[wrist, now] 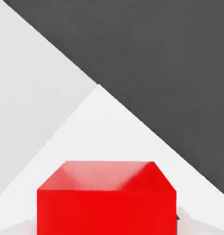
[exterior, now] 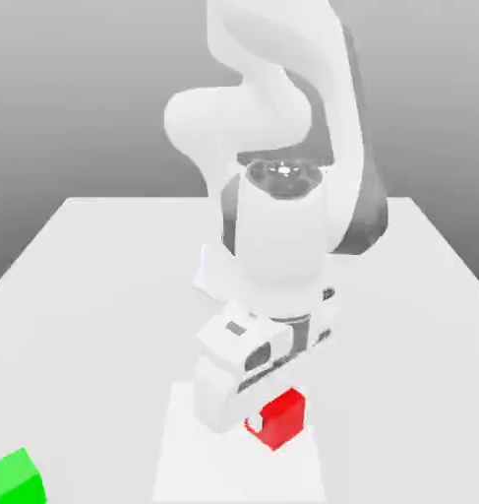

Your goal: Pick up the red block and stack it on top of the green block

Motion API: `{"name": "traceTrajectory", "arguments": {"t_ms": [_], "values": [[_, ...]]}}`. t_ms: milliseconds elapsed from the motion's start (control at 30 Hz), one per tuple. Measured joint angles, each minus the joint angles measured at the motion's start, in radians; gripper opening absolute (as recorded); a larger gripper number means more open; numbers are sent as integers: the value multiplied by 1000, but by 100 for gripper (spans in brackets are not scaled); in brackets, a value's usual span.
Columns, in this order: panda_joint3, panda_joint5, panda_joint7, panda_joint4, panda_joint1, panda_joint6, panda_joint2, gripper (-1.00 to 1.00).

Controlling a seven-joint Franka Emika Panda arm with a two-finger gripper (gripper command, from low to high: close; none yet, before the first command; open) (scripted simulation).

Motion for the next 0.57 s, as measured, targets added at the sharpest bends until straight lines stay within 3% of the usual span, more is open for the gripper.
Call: {"name": "traceTrajectory", "arguments": {"t_ms": [267, 367, 400, 567], "values": [[-195, 117, 246, 220, -174, -136, 107, -100], [-193, 204, 257, 279, -240, -92, 221, -100], [-179, 226, 246, 285, -256, -67, 254, 100], [-179, 226, 246, 285, -256, -67, 254, 100]]}}
